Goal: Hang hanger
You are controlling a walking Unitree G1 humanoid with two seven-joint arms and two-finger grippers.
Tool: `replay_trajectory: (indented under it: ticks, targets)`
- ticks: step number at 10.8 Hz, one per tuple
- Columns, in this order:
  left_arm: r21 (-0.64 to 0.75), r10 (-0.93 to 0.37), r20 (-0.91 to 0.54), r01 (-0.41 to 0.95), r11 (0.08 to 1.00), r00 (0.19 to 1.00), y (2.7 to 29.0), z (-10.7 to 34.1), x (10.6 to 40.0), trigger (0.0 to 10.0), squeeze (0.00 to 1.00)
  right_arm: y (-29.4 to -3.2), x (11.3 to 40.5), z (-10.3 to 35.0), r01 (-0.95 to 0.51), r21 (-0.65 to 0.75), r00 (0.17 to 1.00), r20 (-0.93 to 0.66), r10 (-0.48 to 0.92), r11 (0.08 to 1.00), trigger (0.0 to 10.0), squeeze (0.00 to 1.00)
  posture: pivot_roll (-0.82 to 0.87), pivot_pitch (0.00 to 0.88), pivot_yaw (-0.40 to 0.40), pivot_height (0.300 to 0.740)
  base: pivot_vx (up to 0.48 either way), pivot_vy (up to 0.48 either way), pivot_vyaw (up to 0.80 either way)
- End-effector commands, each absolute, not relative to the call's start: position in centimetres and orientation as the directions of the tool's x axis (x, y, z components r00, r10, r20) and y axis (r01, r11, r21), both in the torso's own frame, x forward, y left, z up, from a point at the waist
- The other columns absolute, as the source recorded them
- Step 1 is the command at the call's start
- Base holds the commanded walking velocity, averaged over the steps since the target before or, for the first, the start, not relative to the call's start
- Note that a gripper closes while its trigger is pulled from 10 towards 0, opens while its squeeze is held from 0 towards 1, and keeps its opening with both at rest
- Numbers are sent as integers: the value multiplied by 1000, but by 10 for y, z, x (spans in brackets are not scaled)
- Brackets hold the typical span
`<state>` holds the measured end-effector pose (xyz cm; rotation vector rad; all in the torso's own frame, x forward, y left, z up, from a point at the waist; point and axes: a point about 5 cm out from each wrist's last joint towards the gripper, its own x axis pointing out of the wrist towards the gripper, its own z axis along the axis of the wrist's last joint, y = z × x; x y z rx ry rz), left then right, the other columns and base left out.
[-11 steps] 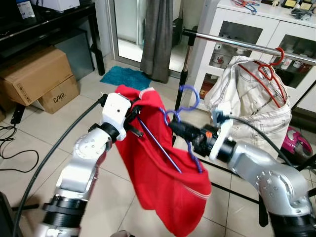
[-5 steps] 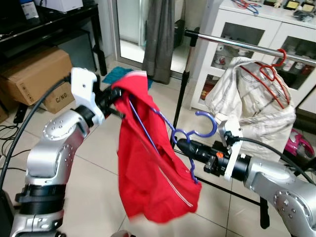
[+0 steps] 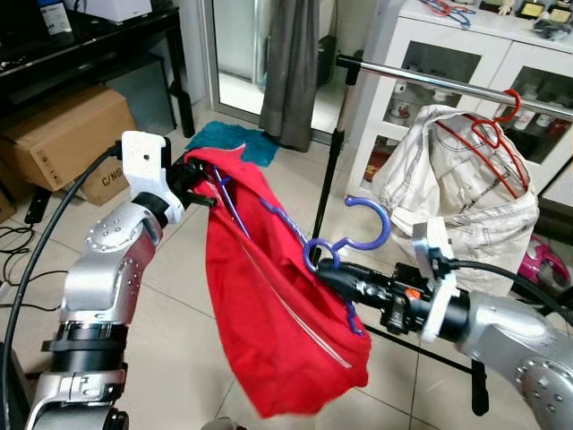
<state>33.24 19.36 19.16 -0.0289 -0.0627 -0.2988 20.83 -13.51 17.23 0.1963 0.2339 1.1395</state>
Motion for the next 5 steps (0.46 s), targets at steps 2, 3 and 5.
replay_trajectory:
  ticks: [2, 3, 5]
  targets:
    - [173, -369, 137, 345, 923, 919, 195, 226, 331, 0, 0, -142, 227, 160, -792, 150, 548, -254, 797, 592, 0, 0, -3, 0, -33, 740, 0, 0, 0]
    - [207, -449, 110, 421, 883, 887, 183, 225, 329, 0, 0, -141, 232, 160, -780, 106, 571, -285, 770, 617, 0, 0, -3, 0, -33, 740, 0, 0, 0]
    - [273, -597, -17, 578, 769, 802, 152, 218, 330, 0, 0, -125, 235, 167, -830, 84, 502, -321, 803, 552, 0, 0, -3, 0, -27, 740, 0, 0, 0]
